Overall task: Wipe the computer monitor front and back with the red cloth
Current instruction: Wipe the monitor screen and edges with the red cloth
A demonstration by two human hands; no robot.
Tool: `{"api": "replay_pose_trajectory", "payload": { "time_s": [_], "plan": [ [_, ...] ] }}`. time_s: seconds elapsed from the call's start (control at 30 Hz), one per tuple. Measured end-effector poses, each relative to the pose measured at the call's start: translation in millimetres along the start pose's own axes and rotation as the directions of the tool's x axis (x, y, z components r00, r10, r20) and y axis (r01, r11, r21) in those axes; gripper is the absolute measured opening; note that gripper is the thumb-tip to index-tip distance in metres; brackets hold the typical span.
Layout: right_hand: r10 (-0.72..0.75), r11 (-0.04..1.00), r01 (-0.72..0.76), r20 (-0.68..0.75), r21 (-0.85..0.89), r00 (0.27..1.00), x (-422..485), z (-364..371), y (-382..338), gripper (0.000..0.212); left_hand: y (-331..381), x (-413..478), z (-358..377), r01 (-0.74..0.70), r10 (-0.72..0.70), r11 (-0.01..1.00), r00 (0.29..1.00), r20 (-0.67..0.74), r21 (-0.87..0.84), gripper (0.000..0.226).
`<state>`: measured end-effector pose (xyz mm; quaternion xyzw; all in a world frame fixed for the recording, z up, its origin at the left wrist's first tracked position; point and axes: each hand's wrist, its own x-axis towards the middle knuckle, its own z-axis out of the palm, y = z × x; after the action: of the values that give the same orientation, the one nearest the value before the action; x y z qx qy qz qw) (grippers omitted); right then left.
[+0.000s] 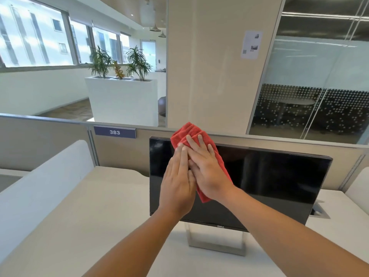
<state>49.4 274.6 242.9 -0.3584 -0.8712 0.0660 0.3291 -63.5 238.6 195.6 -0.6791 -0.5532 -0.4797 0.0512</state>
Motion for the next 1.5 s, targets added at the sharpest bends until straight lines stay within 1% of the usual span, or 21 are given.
{"api": "replay_pose_trajectory", "payload": {
  "time_s": [0.07,0.1,0.17,0.2,0.23,0.27,0.33,0.37,0.43,0.47,0.5,0.57,0.63,0.7,0.8,0.9,1.0,1.1,1.2,1.33,1.5],
  "plan": [
    [0.029,0.988,-0.036,0.049,0.147,0.998,-2,-15,-5,0.052,6,9,4,-0.036,0.033,0.998,0.999,0.042,0.059,0.06],
    [0.037,0.973,-0.047,0.05,0.228,0.998,-4,-21,-8,0.055,11,14,6,-0.035,0.031,0.995,0.998,0.053,0.092,0.064],
    [0.097,0.909,-0.084,-0.011,0.408,0.995,-5,-32,-12,0.055,23,22,10,-0.033,0.028,0.992,0.999,0.042,0.119,0.069],
    [0.134,0.886,-0.09,-0.065,0.455,0.989,-5,-37,-13,0.051,29,26,12,-0.04,0.035,0.991,0.998,0.044,0.129,0.072],
    [0.163,0.893,-0.086,-0.139,0.442,0.977,-6,-42,-12,0.046,35,30,15,-0.047,0.039,0.988,0.998,0.055,0.148,0.075],
    [0.175,0.93,-0.085,-0.227,0.358,0.958,-8,-46,-9,0.042,40,34,17,-0.049,0.038,0.984,0.997,0.068,0.174,0.079],
    [0.171,0.983,-0.135,-0.365,0.123,0.915,-10,-56,4,0.039,47,43,22,-0.032,0.013,0.972,0.996,0.084,0.232,0.085],
    [0.196,0.979,-0.202,-0.386,0.028,0.901,-12,-61,11,0.04,47,47,24,-0.022,0.0,0.965,0.996,0.086,0.262,0.084],
    [0.275,0.932,-0.335,-0.328,-0.142,0.904,-16,-67,26,0.045,42,52,25,-0.034,0.004,0.946,0.996,0.092,0.323,0.076],
    [0.279,0.902,-0.35,-0.278,-0.252,0.919,-19,-69,33,0.05,37,52,24,-0.055,0.02,0.939,0.994,0.105,0.34,0.071],
    [0.261,0.876,-0.33,-0.229,-0.353,0.938,-23,-69,38,0.054,32,52,23,-0.081,0.04,0.936,0.991,0.125,0.344,0.067],
    [0.212,0.852,-0.27,-0.177,-0.447,0.961,-30,-68,46,0.057,24,50,19,-0.129,0.083,0.933,0.985,0.148,0.335,0.064],
    [0.2,0.85,-0.263,-0.182,-0.457,0.963,-32,-67,47,0.057,18,50,13,-0.153,0.116,0.935,0.985,0.131,0.319,0.063],
    [0.2,0.844,-0.274,-0.203,-0.461,0.958,-32,-66,43,0.054,7,51,4,-0.129,0.113,0.947,0.991,0.07,0.295,0.06],
    [0.19,0.842,-0.267,-0.204,-0.469,0.96,-32,-65,38,0.048,-19,55,-16,-0.038,0.05,0.964,0.998,-0.041,0.264,0.056],
    [0.196,0.838,-0.282,-0.224,-0.468,0.955,-32,-63,35,0.048,-40,57,-31,0.029,-0.013,0.982,0.996,-0.087,0.186,0.055],
    [0.209,0.835,-0.302,-0.243,-0.461,0.947,-31,-60,32,0.05,-48,56,-37,0.091,-0.085,0.995,0.989,-0.119,0.044,0.053],
    [0.217,0.83,-0.308,-0.239,-0.465,0.946,-29,-60,29,0.049,-53,51,-37,0.125,-0.132,0.991,0.979,-0.157,-0.057,0.053],
    [0.223,0.819,-0.315,-0.241,-0.48,0.945,-29,-62,29,0.047,-55,47,-32,0.139,-0.159,0.983,0.972,-0.176,-0.119,0.055],
    [0.236,0.809,-0.321,-0.229,-0.493,0.944,-28,-60,27,0.053,-63,44,-29,0.151,-0.182,0.973,0.966,-0.183,-0.174,0.057],
    [0.242,0.801,-0.329,-0.232,-0.501,0.942,-27,-60,25,0.054,-67,36,-28,0.17,-0.216,0.958,0.957,-0.194,-0.23,0.059]
  ]
}}
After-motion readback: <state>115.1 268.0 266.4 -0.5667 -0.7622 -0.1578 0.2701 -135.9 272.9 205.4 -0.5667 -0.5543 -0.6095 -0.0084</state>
